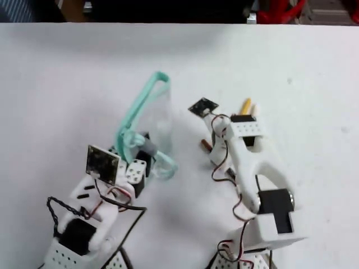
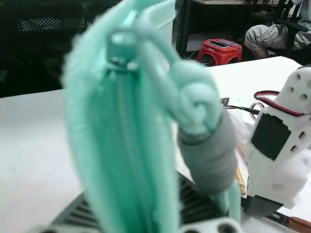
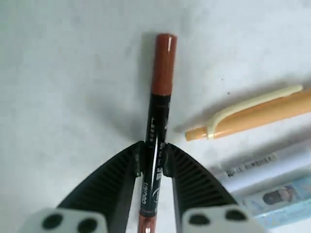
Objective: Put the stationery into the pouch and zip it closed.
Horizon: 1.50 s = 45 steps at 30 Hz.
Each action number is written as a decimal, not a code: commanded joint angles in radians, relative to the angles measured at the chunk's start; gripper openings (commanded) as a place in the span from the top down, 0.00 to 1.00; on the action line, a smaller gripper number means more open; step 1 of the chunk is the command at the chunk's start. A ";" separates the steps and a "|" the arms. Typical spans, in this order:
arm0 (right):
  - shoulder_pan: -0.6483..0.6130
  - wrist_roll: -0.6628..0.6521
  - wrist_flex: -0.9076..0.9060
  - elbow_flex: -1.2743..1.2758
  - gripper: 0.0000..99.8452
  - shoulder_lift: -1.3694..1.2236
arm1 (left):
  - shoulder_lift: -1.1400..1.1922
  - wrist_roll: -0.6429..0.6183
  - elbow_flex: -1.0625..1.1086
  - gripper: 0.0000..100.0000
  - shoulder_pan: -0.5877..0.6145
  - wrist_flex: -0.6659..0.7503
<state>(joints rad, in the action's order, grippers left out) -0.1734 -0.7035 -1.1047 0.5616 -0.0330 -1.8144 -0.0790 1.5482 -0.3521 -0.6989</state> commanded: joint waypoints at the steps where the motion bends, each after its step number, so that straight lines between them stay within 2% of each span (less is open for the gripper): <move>1: 0.001 -0.008 -0.154 -0.089 0.98 0.185 | -0.010 0.028 -0.003 0.97 -0.008 0.026; 6: 0.001 -0.009 -0.288 -0.149 0.98 0.504 | -0.010 0.054 0.000 0.97 -0.008 0.026; 11: -0.007 -0.005 -0.277 -0.153 0.98 0.765 | -0.010 0.054 0.000 0.97 -0.008 0.025; 17: -0.226 0.275 -0.131 -0.288 0.98 0.974 | -0.010 0.054 0.002 0.97 -0.013 0.025; 21: -0.378 0.347 0.090 -0.362 0.98 1.041 | -0.010 0.054 0.002 0.97 -0.012 0.025; 25: -0.449 0.423 0.361 -0.362 0.98 1.012 | -0.010 0.054 0.003 0.97 -0.012 0.025; 29: -0.458 0.454 0.547 -0.365 0.98 0.868 | -0.010 0.054 0.003 0.97 -0.012 0.025; 34: -0.458 0.459 0.562 -0.364 0.98 0.702 | -0.010 0.057 0.002 0.97 -0.012 0.014; 45: -0.427 0.457 0.622 -0.245 0.98 0.631 | -0.010 0.055 -0.002 0.97 -0.010 0.012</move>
<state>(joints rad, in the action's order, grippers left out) -0.6122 -0.2524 -0.4987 0.3023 0.5838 -1.8236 -0.0345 1.5558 -0.3552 -0.6989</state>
